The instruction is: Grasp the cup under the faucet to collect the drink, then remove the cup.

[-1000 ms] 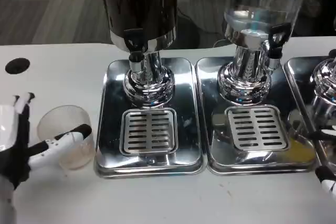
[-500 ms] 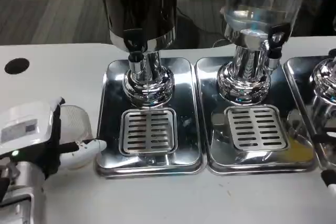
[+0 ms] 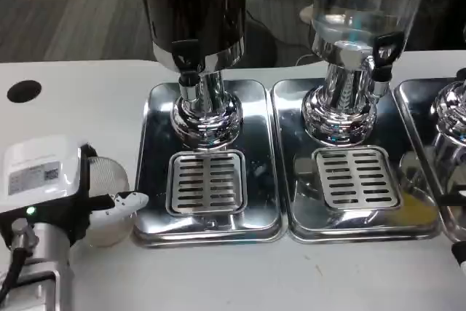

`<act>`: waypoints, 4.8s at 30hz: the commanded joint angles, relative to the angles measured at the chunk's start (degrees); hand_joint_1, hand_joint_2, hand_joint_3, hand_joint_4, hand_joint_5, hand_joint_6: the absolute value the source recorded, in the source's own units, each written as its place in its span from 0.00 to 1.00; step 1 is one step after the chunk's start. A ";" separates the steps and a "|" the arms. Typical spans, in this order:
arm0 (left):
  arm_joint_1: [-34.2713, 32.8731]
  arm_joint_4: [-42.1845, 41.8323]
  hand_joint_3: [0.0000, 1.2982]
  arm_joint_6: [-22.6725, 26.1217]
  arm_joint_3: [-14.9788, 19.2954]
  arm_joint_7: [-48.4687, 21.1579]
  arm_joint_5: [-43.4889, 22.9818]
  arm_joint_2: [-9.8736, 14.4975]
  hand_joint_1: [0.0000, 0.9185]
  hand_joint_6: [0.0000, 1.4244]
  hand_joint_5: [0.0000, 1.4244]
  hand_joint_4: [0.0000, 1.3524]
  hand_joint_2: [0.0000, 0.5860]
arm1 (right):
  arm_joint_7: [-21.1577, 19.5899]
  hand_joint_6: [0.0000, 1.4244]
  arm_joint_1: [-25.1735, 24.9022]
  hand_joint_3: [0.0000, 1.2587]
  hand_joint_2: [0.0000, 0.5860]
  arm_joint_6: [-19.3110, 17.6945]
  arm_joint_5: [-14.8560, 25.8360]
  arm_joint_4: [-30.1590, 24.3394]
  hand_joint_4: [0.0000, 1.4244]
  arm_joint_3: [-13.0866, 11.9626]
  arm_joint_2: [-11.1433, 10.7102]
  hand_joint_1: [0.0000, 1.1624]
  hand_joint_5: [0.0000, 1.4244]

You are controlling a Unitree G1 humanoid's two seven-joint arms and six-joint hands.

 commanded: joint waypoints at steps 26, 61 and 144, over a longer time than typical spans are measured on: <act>4.14 -2.93 0.40 -0.52 1.92 10.28 -6.43 -0.96 0.32 0.71 0.62 0.44 0.19 | 0.63 0.00 1.00 0.23 0.62 -1.64 -0.14 0.59 0.11 1.73 -0.17 0.43 0.07; -3.24 -4.21 0.43 1.68 0.28 8.86 -12.04 -6.32 0.33 0.74 0.65 0.47 0.19 | 0.60 0.00 2.48 0.23 0.62 -5.15 0.81 3.25 0.10 2.03 -0.74 0.42 0.07; -20.24 21.50 0.28 3.09 -12.03 19.42 -19.12 -14.17 0.09 0.57 0.50 0.29 0.07 | 2.00 0.00 -5.05 0.22 0.60 -12.82 4.98 14.40 0.08 0.11 -2.97 0.42 0.06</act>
